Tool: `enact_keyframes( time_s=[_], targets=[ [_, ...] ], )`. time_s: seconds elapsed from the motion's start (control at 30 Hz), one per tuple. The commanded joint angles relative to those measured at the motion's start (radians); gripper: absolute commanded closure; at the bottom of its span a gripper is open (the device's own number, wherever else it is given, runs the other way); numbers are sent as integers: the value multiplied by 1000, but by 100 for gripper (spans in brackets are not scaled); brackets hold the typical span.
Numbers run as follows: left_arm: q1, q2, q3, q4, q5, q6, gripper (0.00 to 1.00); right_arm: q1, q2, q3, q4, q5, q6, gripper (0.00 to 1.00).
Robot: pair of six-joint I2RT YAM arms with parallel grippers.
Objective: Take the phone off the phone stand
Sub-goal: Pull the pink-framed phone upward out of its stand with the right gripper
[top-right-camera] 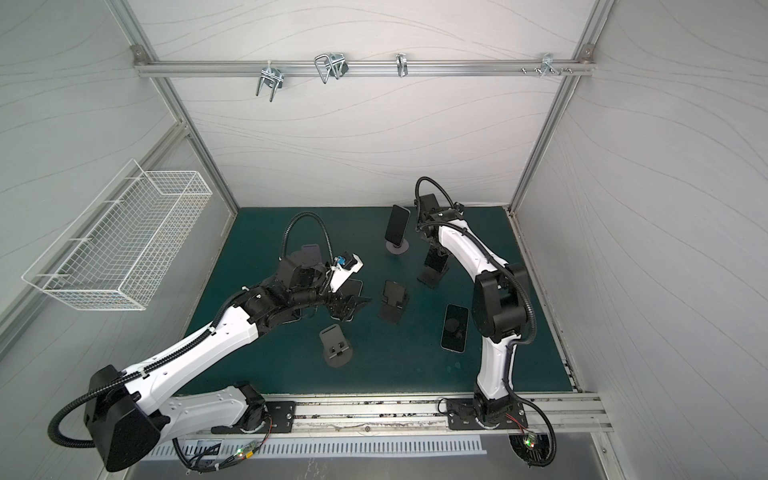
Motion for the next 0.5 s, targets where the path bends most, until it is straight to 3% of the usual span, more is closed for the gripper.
enact_keyframes(
  time_s=[0.0,0.47],
  targets=[
    [-6,9,25,19,-3,24,1,-8,22,-8,2,-1,9,18],
    [-10,13,25,24,-5,28,1,-14,14,-23,27,-26,-10,26]
  ],
)
